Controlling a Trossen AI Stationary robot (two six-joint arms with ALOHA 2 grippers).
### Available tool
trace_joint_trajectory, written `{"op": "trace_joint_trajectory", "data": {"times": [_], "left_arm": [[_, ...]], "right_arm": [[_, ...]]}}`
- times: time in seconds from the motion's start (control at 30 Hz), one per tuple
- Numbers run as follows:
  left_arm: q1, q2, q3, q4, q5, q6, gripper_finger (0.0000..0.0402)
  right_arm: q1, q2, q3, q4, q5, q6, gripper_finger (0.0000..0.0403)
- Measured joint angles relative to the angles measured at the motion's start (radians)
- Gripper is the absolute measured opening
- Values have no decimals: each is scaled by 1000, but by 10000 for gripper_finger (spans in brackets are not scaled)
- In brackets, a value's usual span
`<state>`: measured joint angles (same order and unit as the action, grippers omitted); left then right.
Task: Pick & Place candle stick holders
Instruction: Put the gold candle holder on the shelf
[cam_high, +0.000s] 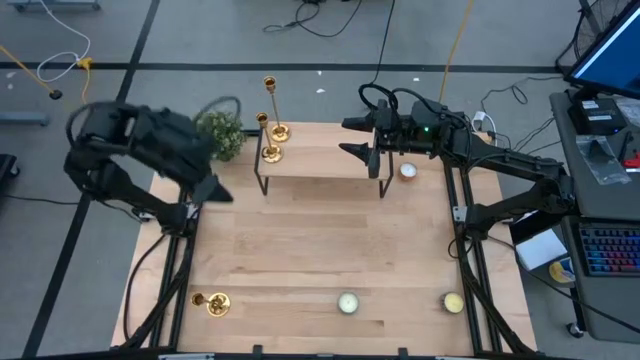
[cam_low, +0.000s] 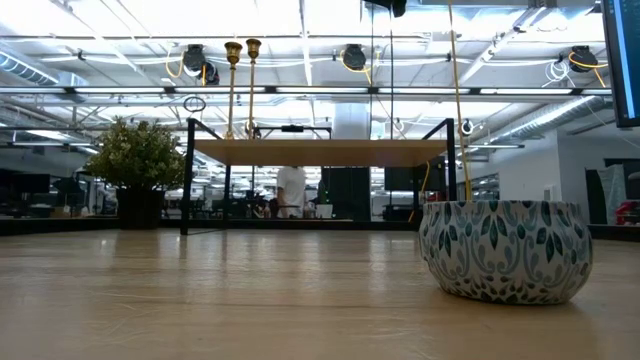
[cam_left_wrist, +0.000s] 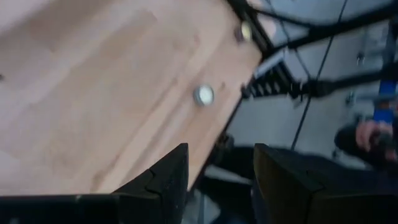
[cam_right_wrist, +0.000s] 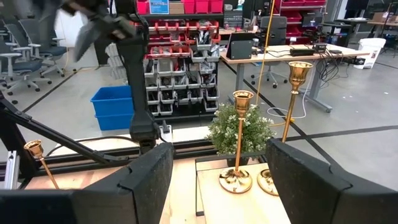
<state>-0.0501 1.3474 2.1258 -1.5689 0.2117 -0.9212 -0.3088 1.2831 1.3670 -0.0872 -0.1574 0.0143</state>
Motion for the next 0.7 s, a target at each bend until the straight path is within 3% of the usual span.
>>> {"op": "trace_joint_trajectory", "data": {"times": [0.2,0.47,0.7], "left_arm": [[-210,8,-147,-2,4,-144,182],[-464,6,-365,-1,158,-366,182],[-612,6,-469,-3,123,-505,182]], "right_arm": [[0,0,0,0,0,0,249],[0,0,0,0,0,1,249],[0,0,0,0,0,3,249]]}}
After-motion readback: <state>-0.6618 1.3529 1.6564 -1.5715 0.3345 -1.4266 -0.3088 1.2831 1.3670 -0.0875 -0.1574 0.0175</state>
